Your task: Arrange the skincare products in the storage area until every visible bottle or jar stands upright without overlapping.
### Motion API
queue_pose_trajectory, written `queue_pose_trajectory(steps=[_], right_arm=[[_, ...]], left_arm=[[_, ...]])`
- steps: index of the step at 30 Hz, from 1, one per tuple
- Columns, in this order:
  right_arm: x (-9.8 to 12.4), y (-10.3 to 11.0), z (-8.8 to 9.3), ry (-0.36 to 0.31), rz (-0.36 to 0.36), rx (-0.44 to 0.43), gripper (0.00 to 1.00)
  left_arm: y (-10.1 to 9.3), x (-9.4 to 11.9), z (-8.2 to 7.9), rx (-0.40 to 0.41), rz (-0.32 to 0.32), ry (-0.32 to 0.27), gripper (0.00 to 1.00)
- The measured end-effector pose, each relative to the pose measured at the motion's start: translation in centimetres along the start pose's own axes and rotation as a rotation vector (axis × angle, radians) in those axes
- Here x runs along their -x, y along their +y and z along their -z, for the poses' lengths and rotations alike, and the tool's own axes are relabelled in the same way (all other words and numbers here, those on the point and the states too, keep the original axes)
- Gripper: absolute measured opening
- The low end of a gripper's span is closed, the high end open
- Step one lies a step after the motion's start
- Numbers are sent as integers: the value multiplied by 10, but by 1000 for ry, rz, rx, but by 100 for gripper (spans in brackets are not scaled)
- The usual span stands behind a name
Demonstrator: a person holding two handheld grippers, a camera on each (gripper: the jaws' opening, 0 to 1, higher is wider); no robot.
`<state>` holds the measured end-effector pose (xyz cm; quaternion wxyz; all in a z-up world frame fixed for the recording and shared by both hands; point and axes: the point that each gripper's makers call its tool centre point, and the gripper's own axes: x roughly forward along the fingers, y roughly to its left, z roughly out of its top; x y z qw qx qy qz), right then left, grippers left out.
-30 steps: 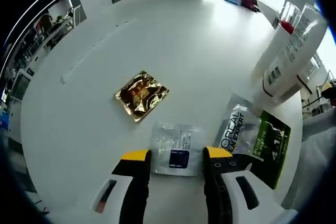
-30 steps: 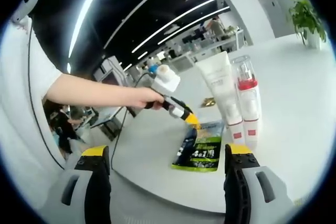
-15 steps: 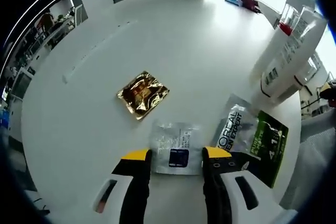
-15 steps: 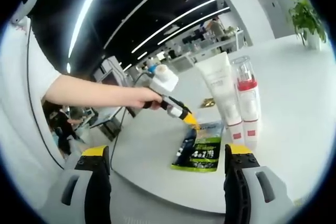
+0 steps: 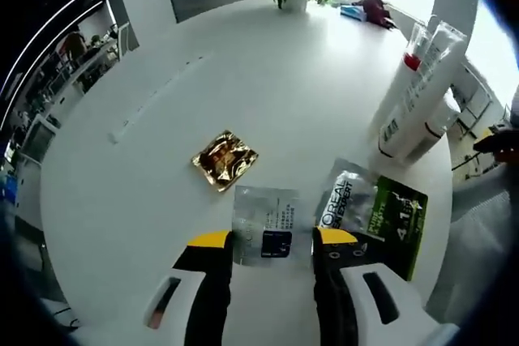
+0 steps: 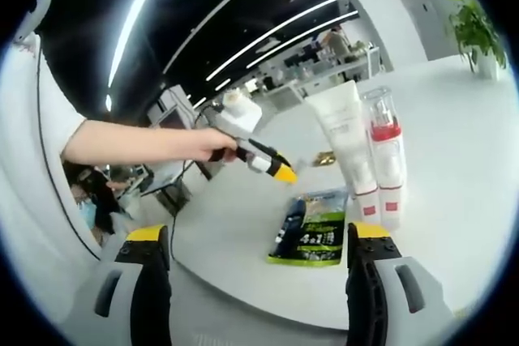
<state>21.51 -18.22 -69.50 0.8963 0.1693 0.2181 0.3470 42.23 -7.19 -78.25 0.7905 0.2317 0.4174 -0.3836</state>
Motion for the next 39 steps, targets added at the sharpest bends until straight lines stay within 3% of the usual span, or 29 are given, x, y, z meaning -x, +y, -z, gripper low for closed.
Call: queue_pose_trajectory(steps=[14, 19, 28, 32, 39], right_arm=[[-1, 8, -3, -8, -33, 13, 90], [1, 11, -4, -12, -49, 21, 83], [1, 14, -5, -27, -72, 8, 81], [2, 17, -8, -35, -96, -53, 74], [-2, 23, -14, -20, -133, -147, 71]], left_arm=[[-41, 42, -4, -115, 37, -51, 43], [-52, 51, -4, -152, 39, -63, 43], [-87, 74, -7, -226, 61, -90, 43], [-99, 83, -9, -272, 53, -110, 43], [-121, 101, -7, -297, 67, -137, 43]])
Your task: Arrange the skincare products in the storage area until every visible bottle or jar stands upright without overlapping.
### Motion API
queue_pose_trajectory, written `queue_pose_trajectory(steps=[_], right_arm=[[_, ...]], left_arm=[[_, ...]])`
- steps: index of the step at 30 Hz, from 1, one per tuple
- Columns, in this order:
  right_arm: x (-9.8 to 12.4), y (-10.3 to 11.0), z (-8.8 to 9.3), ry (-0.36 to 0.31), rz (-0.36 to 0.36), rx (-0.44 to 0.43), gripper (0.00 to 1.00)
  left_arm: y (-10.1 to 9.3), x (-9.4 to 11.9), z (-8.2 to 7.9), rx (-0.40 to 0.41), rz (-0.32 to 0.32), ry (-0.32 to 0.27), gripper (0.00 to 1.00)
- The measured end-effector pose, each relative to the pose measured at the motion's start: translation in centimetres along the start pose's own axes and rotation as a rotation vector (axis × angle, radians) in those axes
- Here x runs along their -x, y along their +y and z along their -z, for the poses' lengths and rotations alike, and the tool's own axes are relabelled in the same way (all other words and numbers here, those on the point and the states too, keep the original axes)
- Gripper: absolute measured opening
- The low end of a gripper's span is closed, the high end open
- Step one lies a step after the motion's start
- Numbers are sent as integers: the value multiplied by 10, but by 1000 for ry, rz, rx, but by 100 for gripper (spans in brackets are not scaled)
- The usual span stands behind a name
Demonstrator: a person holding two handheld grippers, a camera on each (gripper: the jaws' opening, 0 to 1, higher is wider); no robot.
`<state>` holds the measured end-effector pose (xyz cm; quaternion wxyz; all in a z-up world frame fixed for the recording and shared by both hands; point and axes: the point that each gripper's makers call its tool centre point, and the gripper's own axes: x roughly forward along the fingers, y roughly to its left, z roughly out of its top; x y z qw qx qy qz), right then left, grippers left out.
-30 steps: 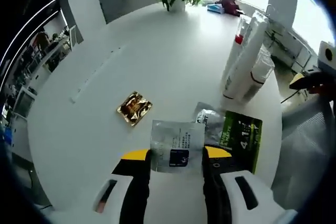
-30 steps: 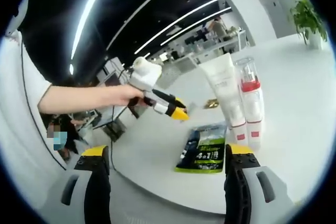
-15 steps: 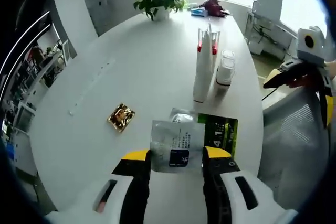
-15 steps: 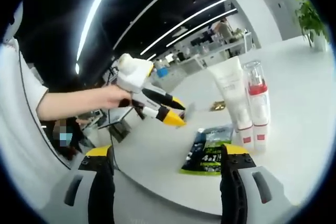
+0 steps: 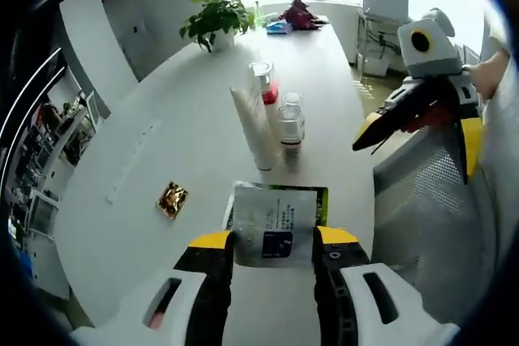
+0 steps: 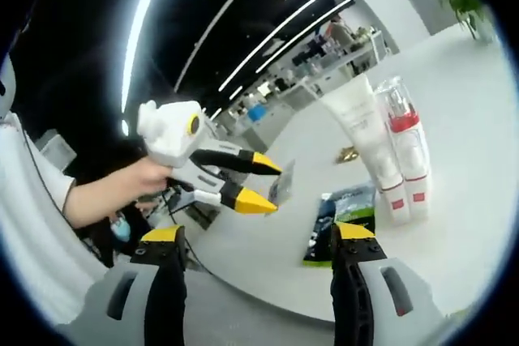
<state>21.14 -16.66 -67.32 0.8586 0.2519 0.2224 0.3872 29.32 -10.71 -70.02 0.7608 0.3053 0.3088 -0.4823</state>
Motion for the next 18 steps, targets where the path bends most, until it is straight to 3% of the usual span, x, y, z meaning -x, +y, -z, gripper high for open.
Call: queue_pose_trajectory(steps=[9, 18], right_arm=[[-10, 1, 4, 58, -20, -96, 49], [-19, 20, 6, 89, -68, -96, 42]], left_arm=[[-30, 24, -7, -51, 28, -17, 43], [-48, 40, -12, -78, 42, -43, 43]])
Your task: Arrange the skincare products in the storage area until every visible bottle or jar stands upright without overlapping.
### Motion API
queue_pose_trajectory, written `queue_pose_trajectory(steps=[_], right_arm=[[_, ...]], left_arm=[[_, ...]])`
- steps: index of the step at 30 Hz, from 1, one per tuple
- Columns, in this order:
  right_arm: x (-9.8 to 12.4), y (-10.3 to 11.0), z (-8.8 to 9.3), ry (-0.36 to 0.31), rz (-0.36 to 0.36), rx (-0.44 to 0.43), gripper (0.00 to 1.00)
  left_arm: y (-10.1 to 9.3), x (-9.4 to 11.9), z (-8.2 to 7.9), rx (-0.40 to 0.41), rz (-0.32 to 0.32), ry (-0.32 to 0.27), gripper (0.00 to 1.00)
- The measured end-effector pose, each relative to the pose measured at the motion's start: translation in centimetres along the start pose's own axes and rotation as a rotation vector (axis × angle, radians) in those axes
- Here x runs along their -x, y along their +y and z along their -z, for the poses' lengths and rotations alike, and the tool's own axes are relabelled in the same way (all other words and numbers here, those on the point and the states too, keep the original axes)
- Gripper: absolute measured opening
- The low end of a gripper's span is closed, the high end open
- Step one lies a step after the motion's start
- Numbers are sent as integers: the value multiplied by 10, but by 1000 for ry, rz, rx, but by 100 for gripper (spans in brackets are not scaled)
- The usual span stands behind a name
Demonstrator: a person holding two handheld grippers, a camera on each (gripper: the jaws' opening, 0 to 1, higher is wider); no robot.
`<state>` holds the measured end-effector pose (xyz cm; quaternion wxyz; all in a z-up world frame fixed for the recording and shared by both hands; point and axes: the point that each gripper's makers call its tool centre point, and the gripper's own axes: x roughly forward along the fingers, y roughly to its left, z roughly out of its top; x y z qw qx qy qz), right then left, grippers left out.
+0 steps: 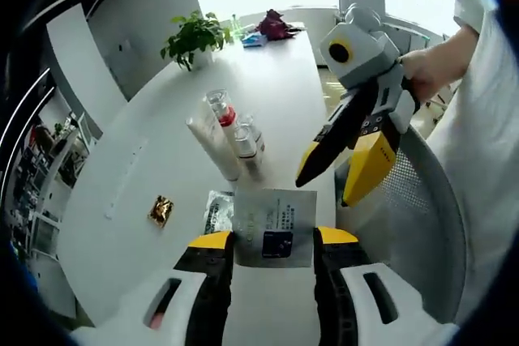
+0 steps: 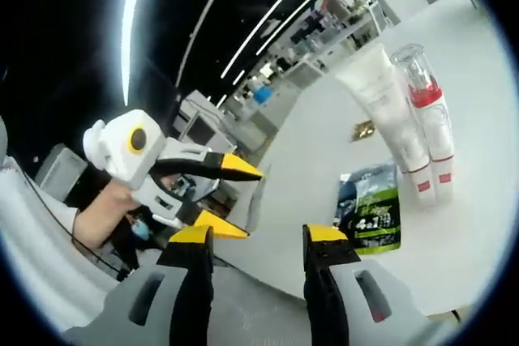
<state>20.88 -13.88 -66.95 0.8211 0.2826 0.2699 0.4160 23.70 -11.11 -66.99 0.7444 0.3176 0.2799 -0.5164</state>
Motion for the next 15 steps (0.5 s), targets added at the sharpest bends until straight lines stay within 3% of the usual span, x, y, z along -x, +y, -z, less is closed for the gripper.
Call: queue_pose_trajectory(steps=[8, 12, 15], right_arm=[[-11, 7, -2, -6, -27, -23, 27], [-11, 10, 1, 5, -61, -49, 5], [-10, 9, 2, 3, -62, -63, 5]], left_arm=[[-11, 5, -7, -14, 13, -20, 43], [-16, 8, -8, -20, 20, -21, 43], [-18, 10, -8, -17, 25, -21, 43]])
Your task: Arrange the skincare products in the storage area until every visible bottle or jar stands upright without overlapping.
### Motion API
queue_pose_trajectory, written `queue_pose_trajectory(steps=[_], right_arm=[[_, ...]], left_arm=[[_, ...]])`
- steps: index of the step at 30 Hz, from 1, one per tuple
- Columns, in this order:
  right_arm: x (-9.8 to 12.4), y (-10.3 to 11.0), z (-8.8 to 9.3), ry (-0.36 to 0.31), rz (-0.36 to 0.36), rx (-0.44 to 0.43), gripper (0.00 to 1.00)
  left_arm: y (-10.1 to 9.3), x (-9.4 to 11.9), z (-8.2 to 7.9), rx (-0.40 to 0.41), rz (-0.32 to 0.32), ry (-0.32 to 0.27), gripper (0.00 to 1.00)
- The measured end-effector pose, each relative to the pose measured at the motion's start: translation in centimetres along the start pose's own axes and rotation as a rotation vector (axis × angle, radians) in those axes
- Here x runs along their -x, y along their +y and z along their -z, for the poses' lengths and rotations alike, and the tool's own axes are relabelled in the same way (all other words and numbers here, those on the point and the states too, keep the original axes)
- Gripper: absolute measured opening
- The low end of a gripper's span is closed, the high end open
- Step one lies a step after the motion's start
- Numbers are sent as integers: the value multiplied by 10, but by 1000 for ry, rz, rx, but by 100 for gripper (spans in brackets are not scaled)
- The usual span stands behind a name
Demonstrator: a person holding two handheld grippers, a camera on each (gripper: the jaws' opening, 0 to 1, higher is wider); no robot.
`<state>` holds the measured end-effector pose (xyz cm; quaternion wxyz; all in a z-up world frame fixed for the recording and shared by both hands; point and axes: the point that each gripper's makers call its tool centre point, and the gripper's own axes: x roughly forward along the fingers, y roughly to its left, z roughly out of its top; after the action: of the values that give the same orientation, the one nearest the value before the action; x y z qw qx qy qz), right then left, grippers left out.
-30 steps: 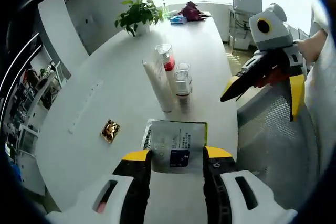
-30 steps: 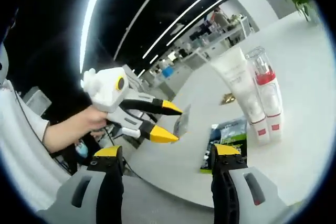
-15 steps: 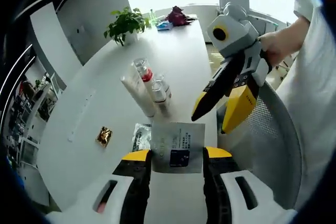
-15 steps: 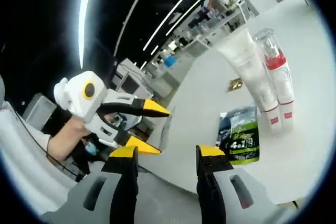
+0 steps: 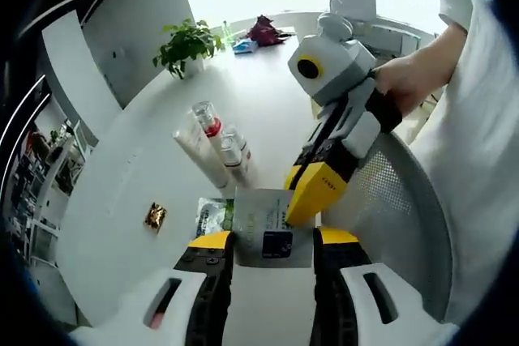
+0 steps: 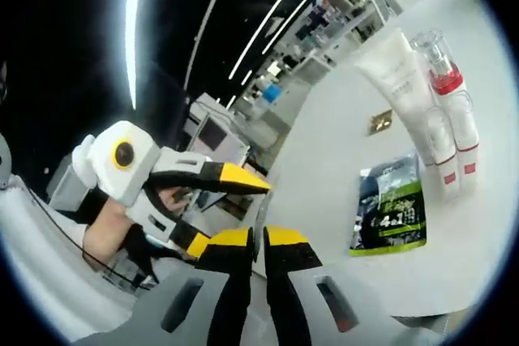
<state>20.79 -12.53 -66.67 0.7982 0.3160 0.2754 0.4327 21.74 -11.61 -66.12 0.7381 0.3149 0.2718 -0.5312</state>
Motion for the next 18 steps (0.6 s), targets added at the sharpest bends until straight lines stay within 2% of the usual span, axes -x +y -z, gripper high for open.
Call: queue_pose_trajectory(steps=[5, 7, 9, 10, 11, 12, 13, 16, 17, 18], right_arm=[[1, 4, 4, 21, -6, -2, 1], [4, 0, 5, 35, 8, 30, 1], [6, 0, 6, 34, -3, 24, 1], [7, 2, 4, 16, -13, 4, 1], [9, 3, -1, -20, -16, -24, 1], [12, 4, -3, -31, -23, -29, 1], [13, 4, -4, -36, -26, -32, 1], [18, 6, -10, -79, -48, -70, 1], [19, 8, -12, -92, -60, -80, 1], [21, 13, -14, -109, -95, -101, 1]], left_arm=[[-3, 0, 0, 14, 7, -2, 43], [-5, 0, -2, 26, 12, -16, 44], [-9, 0, -5, 109, 50, -67, 46], [-8, 1, -11, 180, 57, -120, 49], [-6, 2, -12, 205, 52, -137, 52], [-4, 5, -15, 249, 55, -184, 54], [-4, 8, -15, 271, 61, -207, 57], [-5, 16, -19, 427, 84, -282, 59], [-4, 18, -21, 452, 90, -316, 59], [-3, 23, -23, 493, 95, -360, 58]])
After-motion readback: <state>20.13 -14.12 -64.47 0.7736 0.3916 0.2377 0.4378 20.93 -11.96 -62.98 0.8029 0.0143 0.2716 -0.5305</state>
